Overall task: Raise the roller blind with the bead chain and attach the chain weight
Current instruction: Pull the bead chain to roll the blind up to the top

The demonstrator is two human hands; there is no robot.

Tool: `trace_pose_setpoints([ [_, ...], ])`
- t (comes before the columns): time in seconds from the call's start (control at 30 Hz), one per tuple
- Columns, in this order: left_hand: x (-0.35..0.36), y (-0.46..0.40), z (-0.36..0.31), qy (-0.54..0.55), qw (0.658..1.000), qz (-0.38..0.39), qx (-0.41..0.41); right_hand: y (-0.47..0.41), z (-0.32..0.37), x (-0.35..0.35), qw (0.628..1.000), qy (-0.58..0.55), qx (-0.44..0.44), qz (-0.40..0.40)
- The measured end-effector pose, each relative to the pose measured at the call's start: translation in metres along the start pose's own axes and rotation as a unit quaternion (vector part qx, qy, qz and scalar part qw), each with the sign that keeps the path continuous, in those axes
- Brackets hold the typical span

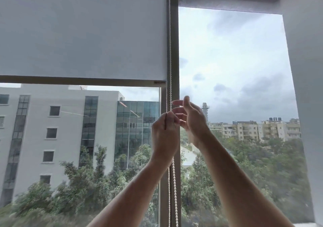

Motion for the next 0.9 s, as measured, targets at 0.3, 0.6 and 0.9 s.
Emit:
trace_pose_setpoints([
  [0.3,-0.003,0.006,0.005,0.016,1.000,-0.004,-0.014,-0.054,0.054,0.043,0.997,-0.025,0.062,-0.042],
  [0.6,-0.015,0.028,0.024,-0.063,0.998,-0.018,0.018,-0.049,0.063,0.054,0.996,-0.062,0.002,-0.070],
  [0.9,-0.022,-0.016,0.000,-0.061,0.997,0.049,-0.017,-0.023,0.093,0.018,0.977,0.075,-0.171,-0.105],
])
Point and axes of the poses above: each hand's wrist, its own y-axis away from the middle knuckle, its own x-axis out of the palm, z = x × y, the point moved 9 cm from there along -y, towards the middle knuckle, and after that the axes turned 13 degrees about -x, right-handed, at the moved point
